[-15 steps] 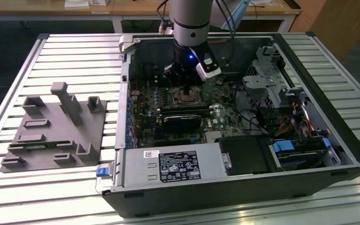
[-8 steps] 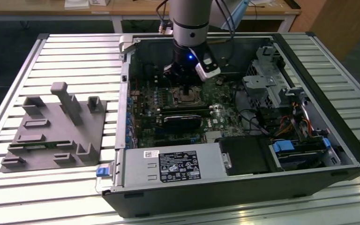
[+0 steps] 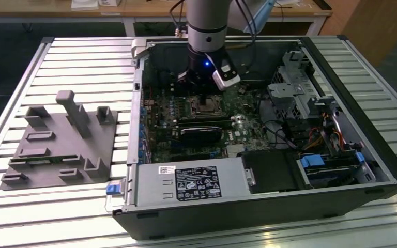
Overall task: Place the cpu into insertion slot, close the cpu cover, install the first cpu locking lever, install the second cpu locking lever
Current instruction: 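Close the cpu cover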
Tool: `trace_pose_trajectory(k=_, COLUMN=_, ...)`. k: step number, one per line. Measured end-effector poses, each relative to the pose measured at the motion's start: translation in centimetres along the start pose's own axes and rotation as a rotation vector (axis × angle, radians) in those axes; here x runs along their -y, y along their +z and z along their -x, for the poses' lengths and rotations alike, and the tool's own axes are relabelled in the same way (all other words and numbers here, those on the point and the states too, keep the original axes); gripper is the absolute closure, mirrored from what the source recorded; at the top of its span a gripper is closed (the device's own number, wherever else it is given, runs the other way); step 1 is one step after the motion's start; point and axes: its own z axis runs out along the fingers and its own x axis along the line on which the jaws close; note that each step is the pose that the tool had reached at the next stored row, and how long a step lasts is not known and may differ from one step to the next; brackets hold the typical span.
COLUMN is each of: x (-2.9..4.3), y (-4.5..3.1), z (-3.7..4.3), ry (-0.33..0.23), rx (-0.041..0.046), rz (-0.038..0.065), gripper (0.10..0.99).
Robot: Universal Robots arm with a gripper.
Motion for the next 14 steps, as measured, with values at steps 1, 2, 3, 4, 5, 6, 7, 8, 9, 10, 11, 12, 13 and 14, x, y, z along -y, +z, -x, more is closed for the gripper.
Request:
trace_pose_trajectory(k=1, x=0.00, y=0.03, z=-0.06, ry=0.000, rx=0.0000, rz=0.000, gripper=0.980)
trace_pose_trajectory(k=2, x=0.01, y=0.06, z=-0.12, ry=0.000, rx=0.0000, rz=0.001, gripper=0.980)
trace_pose_trajectory(k=3, x=0.01, y=0.07, z=-0.18, ry=0.000, rx=0.0000, rz=0.001, gripper=0.980)
trace_pose_trajectory(k=4, x=0.01, y=0.08, z=-0.24, ry=0.000, rx=0.0000, rz=0.001, gripper=0.980)
trace_pose_trajectory(k=5, x=0.01, y=0.09, z=-0.30, ry=0.000, rx=0.0000, rz=0.001, gripper=0.980)
trace_pose_trajectory(k=6, x=0.01, y=0.10, z=-0.35, ry=0.000, rx=0.0000, rz=0.001, gripper=0.980)
trace_pose_trajectory(k=7, x=0.02, y=0.11, z=-0.40, ry=0.000, rx=0.0001, rz=0.001, gripper=0.980)
trace_pose_trajectory(k=8, x=0.02, y=0.11, z=-0.44, ry=0.000, rx=0.0000, rz=0.001, gripper=0.980)
trace_pose_trajectory(k=9, x=0.02, y=0.11, z=-0.48, ry=0.000, rx=0.0000, rz=0.001, gripper=0.980)
trace_pose_trajectory(k=10, x=0.02, y=0.11, z=-0.51, ry=0.000, rx=0.0000, rz=0.001, gripper=0.980)
trace_pose_trajectory(k=11, x=0.02, y=0.12, z=-0.53, ry=0.000, rx=0.0000, rz=0.001, gripper=0.980)
trace_pose_trajectory(k=12, x=0.03, y=0.12, z=-0.56, ry=0.000, rx=0.0000, rz=0.001, gripper=0.980)
trace_pose_trajectory(k=13, x=0.03, y=0.12, z=-0.58, ry=0.000, rx=0.0000, rz=0.001, gripper=0.980)
trace_pose_trajectory(k=14, x=0.03, y=0.12, z=-0.60, ry=0.000, rx=0.0000, rz=0.001, gripper=0.980)
